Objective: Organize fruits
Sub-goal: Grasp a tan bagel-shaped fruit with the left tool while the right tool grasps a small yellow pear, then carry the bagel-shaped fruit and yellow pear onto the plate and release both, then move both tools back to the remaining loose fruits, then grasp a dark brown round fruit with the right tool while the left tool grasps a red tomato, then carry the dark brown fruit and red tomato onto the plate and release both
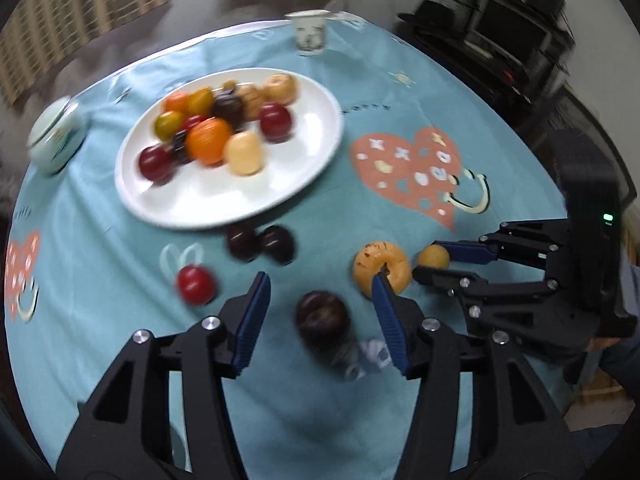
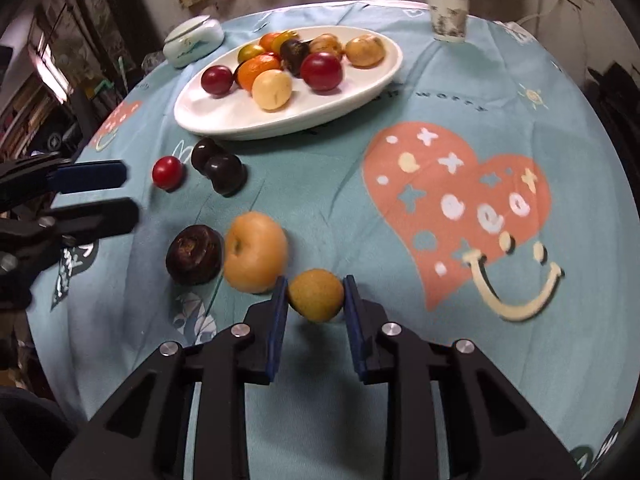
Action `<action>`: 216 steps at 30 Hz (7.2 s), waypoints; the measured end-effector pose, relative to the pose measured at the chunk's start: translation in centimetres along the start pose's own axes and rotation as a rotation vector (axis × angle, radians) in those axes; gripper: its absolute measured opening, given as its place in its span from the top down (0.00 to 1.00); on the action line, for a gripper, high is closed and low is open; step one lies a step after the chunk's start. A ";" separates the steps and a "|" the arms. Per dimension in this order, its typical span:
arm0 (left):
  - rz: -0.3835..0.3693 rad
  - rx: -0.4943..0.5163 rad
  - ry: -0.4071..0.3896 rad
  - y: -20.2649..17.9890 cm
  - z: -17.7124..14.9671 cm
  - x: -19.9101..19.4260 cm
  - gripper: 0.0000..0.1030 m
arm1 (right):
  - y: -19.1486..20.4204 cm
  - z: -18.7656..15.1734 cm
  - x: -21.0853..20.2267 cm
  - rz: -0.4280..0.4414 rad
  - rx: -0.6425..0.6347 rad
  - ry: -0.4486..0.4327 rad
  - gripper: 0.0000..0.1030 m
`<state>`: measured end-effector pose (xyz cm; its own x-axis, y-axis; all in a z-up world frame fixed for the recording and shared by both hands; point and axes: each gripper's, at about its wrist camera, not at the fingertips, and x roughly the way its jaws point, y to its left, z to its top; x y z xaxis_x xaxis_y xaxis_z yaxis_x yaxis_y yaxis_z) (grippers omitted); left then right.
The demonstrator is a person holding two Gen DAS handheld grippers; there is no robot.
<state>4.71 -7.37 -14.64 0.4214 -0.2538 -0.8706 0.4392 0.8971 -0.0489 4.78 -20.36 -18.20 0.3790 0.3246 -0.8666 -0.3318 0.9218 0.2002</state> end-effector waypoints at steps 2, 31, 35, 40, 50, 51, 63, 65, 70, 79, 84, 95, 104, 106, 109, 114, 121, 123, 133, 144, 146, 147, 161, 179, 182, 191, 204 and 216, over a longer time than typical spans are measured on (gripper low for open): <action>-0.013 0.056 0.021 -1.8 0.7 1.6 0.45 | -0.8 -0.7 -0.7 -0.001 0.037 -0.014 0.73; 0.026 0.000 -0.007 -2.1 1.0 -1.1 0.55 | -0.4 -2.7 -4.8 -0.006 0.100 -0.072 0.73; 0.102 -0.061 -0.066 -0.4 0.0 -4.9 0.56 | 2.5 -1.0 -6.7 0.002 0.031 -0.136 0.73; 0.172 -0.134 -0.127 2.5 -1.7 -9.0 0.56 | 6.7 2.0 -9.2 0.040 -0.066 -0.219 0.73; 0.266 -0.276 -0.190 7.6 -3.8 -13.8 0.56 | 15.0 6.8 -12.2 0.113 -0.233 -0.336 0.73; 0.271 -0.282 -0.195 7.9 -3.7 -14.0 0.56 | 15.5 7.1 -12.4 0.118 -0.241 -0.346 0.73; 0.257 -0.236 -0.243 7.9 -0.6 -14.5 0.56 | 15.2 9.2 -13.6 0.095 -0.230 -0.389 0.73; 0.248 -0.221 -0.243 7.8 0.2 -14.1 0.56 | 14.5 9.4 -13.4 0.084 -0.216 -0.387 0.73; 0.237 -0.193 -0.234 7.8 2.8 -12.3 0.56 | 12.2 10.3 -12.3 0.061 -0.173 -0.371 0.73; 0.227 -0.182 -0.214 10.5 7.4 -7.7 0.56 | 7.3 13.4 -9.0 0.018 -0.102 -0.340 0.73; 0.214 -0.169 -0.168 11.8 9.8 -3.3 0.56 | 4.8 16.2 -5.6 0.007 -0.062 -0.308 0.73; 0.232 -0.139 -0.091 13.2 12.3 4.1 0.55 | 2.2 20.7 2.7 0.000 -0.057 -0.213 0.73; 0.275 -0.128 -0.100 13.5 12.8 4.7 0.33 | 1.4 21.7 5.5 -0.061 -0.059 -0.167 0.69; 0.275 -0.136 -0.098 13.6 12.6 4.4 0.32 | 1.3 21.7 5.4 -0.066 -0.052 -0.162 0.69; 0.281 -0.145 -0.107 13.4 12.0 3.2 0.31 | 1.2 21.6 4.5 -0.015 -0.022 -0.165 0.69; 0.303 -0.168 -0.132 12.9 10.1 -0.2 0.23 | 1.7 20.3 1.4 -0.027 -0.013 -0.199 0.69; 0.289 -0.191 -0.144 10.8 5.6 -4.4 0.17 | 3.3 13.4 -2.1 -0.021 -0.019 -0.164 0.69; 0.274 -0.201 -0.139 10.3 3.3 -5.4 0.16 | 3.9 10.1 -2.8 -0.011 -0.022 -0.137 0.69; 0.233 -0.357 0.095 10.1 -12.2 -5.2 0.15 | 5.0 -4.6 -1.6 0.004 0.041 0.036 0.69; 0.233 -0.398 0.090 9.4 -15.7 -7.8 0.14 | 8.5 0.3 1.6 -0.012 -0.022 0.004 0.69; 0.242 -0.425 0.096 10.0 -16.3 -7.9 0.14 | 8.5 1.0 2.3 -0.012 -0.030 0.013 0.52; 0.246 -0.442 0.098 10.4 -16.6 -8.0 0.14 | 8.6 1.2 2.5 -0.009 -0.031 0.013 0.37; 0.209 -0.364 0.091 9.9 -12.9 -6.0 0.14 | 10.0 1.3 4.2 -0.045 -0.169 0.039 0.59; 0.160 -0.103 0.018 10.5 -1.7 2.4 0.15 | 5.8 -1.0 1.1 -0.035 0.041 0.024 0.59; 0.141 -0.098 0.040 11.1 -1.4 3.6 0.28 | 5.9 -0.9 1.3 -0.037 0.047 0.030 0.59; 0.029 -0.025 0.089 9.8 -1.3 5.4 0.67 | 5.9 -0.9 1.8 -0.057 0.072 0.046 0.59; 0.067 -0.103 0.003 9.5 -1.6 0.2 0.70 | 6.7 -0.9 0.3 -0.042 0.052 0.006 0.59; 0.171 -0.086 -0.129 6.0 -2.1 -9.2 0.70 | 9.8 0.3 -4.8 0.066 -0.019 -0.118 0.59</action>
<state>1.77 1.14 -7.96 0.5844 -0.1352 -0.8001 0.2857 0.9572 0.0470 -0.05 -12.79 -11.93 0.4547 0.4080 -0.7917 -0.3749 0.8940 0.2454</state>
